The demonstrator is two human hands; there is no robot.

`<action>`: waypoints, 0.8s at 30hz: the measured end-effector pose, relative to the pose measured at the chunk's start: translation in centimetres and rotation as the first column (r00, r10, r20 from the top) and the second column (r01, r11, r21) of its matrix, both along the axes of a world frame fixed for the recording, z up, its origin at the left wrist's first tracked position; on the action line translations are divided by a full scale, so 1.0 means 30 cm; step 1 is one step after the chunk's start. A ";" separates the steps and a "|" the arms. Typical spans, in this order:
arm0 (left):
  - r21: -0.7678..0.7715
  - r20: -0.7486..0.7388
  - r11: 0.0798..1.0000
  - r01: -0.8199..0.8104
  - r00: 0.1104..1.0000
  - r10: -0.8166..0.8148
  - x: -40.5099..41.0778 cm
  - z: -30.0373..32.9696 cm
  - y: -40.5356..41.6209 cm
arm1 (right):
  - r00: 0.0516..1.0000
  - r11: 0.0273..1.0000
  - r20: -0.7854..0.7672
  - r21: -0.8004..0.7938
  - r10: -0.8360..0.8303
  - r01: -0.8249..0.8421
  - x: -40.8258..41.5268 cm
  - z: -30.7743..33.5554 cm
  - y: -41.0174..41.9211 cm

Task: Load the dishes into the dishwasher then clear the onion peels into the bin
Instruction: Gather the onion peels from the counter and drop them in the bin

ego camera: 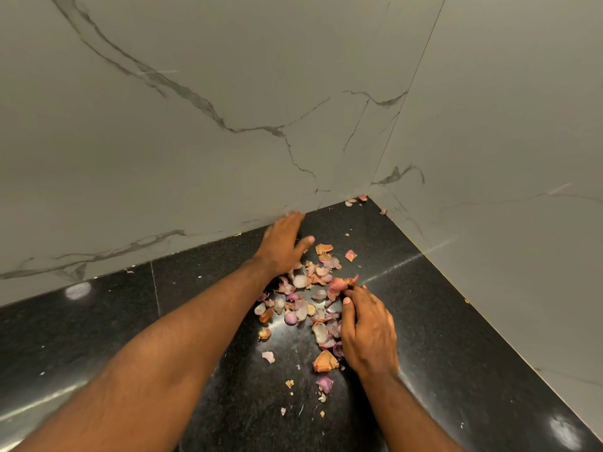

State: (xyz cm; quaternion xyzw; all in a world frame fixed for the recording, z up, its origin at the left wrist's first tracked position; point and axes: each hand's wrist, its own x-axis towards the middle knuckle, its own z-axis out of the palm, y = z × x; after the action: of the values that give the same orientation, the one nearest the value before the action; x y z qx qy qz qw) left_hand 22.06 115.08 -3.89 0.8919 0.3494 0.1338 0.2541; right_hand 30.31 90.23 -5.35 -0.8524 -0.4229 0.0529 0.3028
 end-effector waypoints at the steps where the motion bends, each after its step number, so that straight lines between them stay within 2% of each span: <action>1: 0.021 -0.122 0.998 0.064 0.991 -0.061 0.004 -0.012 -0.015 | 1.000 1.000 0.000 0.000 -0.001 0.001 -0.001 0.001 0.001; 3: 0.037 -0.206 0.977 0.209 0.959 -0.197 0.002 -0.027 -0.056 | 1.000 1.000 -0.002 0.003 0.002 -0.002 -0.003 0.005 0.001; 7: -0.120 -0.038 0.915 0.385 0.919 -0.391 -0.050 -0.032 -0.100 | 1.000 1.000 -0.002 0.008 -0.008 0.008 -0.005 0.007 0.001; 9: -0.244 0.169 0.897 0.369 0.927 -0.335 -0.075 -0.012 -0.112 | 1.000 1.000 0.002 0.015 -0.005 0.005 -0.007 0.011 0.001; 11: -0.355 0.396 0.889 0.289 0.908 -0.136 -0.078 0.021 -0.126 | 1.000 1.000 0.003 0.016 0.008 -0.008 -0.009 0.014 0.003; 12: -0.331 0.452 0.917 0.222 0.890 -0.053 -0.074 0.038 -0.130 | 1.000 1.000 0.003 0.017 0.013 -0.013 -0.009 0.013 0.002; 14: -0.140 0.412 0.990 0.004 0.910 0.055 -0.054 0.037 -0.112 | 1.000 1.000 0.004 0.017 0.012 -0.013 -0.007 0.013 0.001; 16: 0.048 0.171 0.985 -0.166 0.973 0.156 -0.039 0.015 -0.097 | 1.000 1.000 0.007 0.020 0.009 -0.009 -0.005 0.012 0.001; 18: 0.079 -0.059 0.972 -0.223 0.972 0.228 -0.037 -0.014 -0.111 | 1.000 1.000 0.008 0.017 0.008 -0.008 -0.002 0.010 0.000; 20: 0.085 -0.059 0.974 -0.209 0.975 0.214 -0.052 -0.037 -0.140 | 1.000 1.000 0.004 0.011 0.012 -0.012 0.001 0.007 -0.001; 24: 0.087 0.092 0.988 -0.127 0.989 0.119 -0.098 -0.024 -0.147 | 1.000 1.000 0.002 -0.006 0.005 -0.005 0.000 0.006 0.004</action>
State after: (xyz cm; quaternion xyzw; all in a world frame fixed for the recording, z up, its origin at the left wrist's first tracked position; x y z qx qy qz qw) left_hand 19.12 110.68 -4.61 0.8727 0.3861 0.2038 0.2184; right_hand 30.29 90.35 -5.16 -0.8523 -0.4252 0.0540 0.3000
